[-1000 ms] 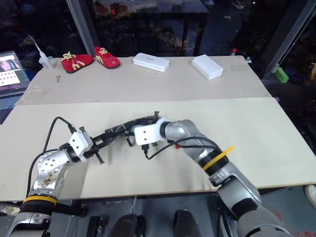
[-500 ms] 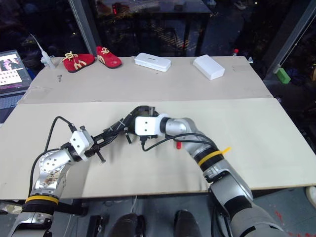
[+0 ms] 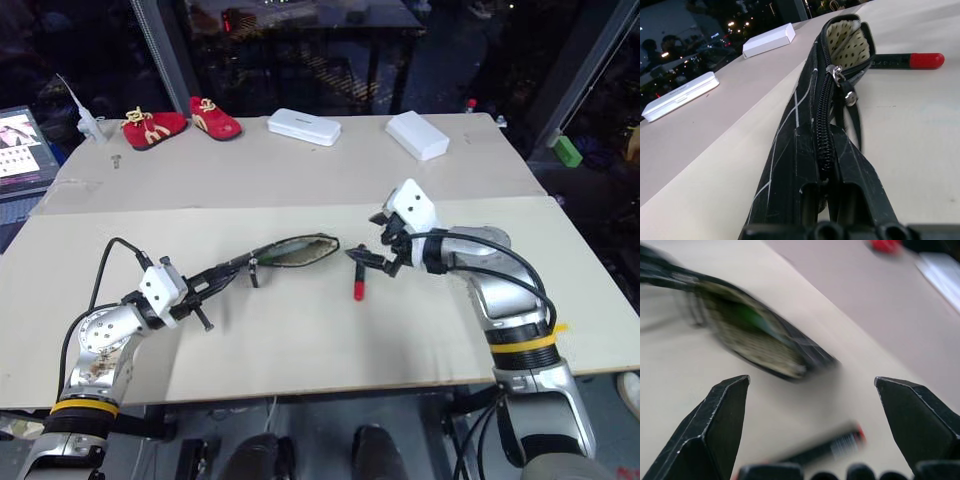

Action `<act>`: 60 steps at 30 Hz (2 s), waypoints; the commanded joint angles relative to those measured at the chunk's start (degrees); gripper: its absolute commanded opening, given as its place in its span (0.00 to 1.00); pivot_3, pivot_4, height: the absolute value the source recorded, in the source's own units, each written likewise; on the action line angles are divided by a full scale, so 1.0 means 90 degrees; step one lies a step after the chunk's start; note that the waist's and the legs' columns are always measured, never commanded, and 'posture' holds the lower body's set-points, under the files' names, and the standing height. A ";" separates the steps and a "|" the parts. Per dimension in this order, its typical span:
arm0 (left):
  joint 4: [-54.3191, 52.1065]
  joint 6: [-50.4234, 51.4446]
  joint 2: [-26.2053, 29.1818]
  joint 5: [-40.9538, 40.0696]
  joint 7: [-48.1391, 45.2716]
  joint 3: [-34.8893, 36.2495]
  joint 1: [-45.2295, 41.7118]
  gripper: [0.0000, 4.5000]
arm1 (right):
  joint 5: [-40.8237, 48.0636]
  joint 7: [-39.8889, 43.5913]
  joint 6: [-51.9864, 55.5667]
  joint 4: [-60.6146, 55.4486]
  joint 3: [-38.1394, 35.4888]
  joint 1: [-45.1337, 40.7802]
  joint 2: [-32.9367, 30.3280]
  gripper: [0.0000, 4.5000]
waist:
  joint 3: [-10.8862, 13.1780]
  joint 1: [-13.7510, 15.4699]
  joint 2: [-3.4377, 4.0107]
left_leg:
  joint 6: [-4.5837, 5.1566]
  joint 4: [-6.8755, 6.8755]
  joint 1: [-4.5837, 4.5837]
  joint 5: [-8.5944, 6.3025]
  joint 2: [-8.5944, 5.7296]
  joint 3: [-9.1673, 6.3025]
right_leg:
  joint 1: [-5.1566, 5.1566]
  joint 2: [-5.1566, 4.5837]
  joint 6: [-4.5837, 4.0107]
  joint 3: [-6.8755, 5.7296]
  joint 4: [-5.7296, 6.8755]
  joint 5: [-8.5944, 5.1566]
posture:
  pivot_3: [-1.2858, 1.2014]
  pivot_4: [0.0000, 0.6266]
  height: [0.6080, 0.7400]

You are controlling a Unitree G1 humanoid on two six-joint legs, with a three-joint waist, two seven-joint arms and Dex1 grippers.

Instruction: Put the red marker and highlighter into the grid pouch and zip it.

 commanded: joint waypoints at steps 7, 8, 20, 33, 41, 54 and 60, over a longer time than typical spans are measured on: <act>-0.0194 -0.0036 0.0084 -0.0079 0.0073 0.0135 0.0019 0.00 | -0.0217 -0.1832 0.1820 -0.0578 0.0104 0.0408 0.0945 0.99 | 0.0000 0.0028 0.0000 | 0.0000 0.0000 -0.0023 0.0000 -0.0011 0.0003 | -0.0016 -0.0007 0.0003 0.0003 -0.0003 0.0001 | 0.52 0.24 1.00; -0.0203 -0.0034 0.0080 -0.0077 0.0077 0.0129 0.0018 0.00 | -0.0229 -0.1911 0.1859 -0.0578 0.0131 0.0437 0.0993 0.99 | 0.0000 0.0028 0.0000 | 0.0001 0.0000 -0.0025 0.0000 -0.0012 0.0003 | -0.0016 -0.0009 0.0005 0.0003 -0.0005 0.0002 | 0.52 0.24 1.00; -0.0170 -0.0086 0.0048 -0.0026 0.0139 0.0086 0.0016 0.00 | -0.0689 -0.2704 0.1569 0.0073 0.0582 0.0763 0.1408 0.83 | -0.0001 0.0011 -0.0001 | 0.0001 0.0000 -0.0028 0.0000 -0.0011 0.0010 | -0.0019 -0.0001 0.0008 0.0002 -0.0006 0.0003 | 0.52 0.24 1.00; -0.0185 -0.0141 0.0030 -0.0025 0.0174 0.0062 0.0003 0.00 | -0.0757 -0.2767 0.1158 0.0206 0.0338 0.0881 0.1195 0.13 | -0.0001 0.0029 -0.0002 | 0.0001 0.0000 0.0006 0.0000 -0.0011 0.0004 | 0.0024 -0.0003 0.0010 0.0001 -0.0013 0.0001 | 0.52 0.24 1.00; -0.0055 -0.0170 0.0026 -0.0031 0.0093 0.0024 -0.0096 0.00 | -0.0693 -0.2082 -0.1370 0.0034 -0.0273 -0.0114 0.0403 0.13 | 0.0008 0.0008 0.0005 | 0.0002 0.0000 -0.0018 0.0001 -0.0017 0.0003 | -0.0003 -0.0005 0.0014 0.0007 -0.0019 0.0001 | 0.52 0.24 1.00; 0.0020 -0.0194 -0.0006 -0.0036 0.0038 -0.0013 -0.0150 0.00 | -0.1937 0.0060 -0.4822 -0.0347 0.1110 0.0327 -0.0955 0.13 | 0.0009 0.0004 0.0002 | 0.0004 0.0007 -0.0026 -0.0005 -0.0017 0.0023 | -0.0013 -0.0010 0.0027 0.0012 -0.0023 -0.0005 | 0.52 0.24 1.00; -0.0084 -0.0172 -0.0025 -0.0033 0.0033 -0.0049 -0.0103 0.00 | -0.2461 -0.0053 -0.5276 0.0081 0.1367 0.0167 -0.0647 0.13 | 0.0009 0.0026 0.0002 | 0.0000 0.0008 -0.0016 -0.0003 -0.0011 0.0028 | -0.0010 0.0002 0.0023 0.0011 -0.0012 -0.0005 | 0.52 0.24 1.00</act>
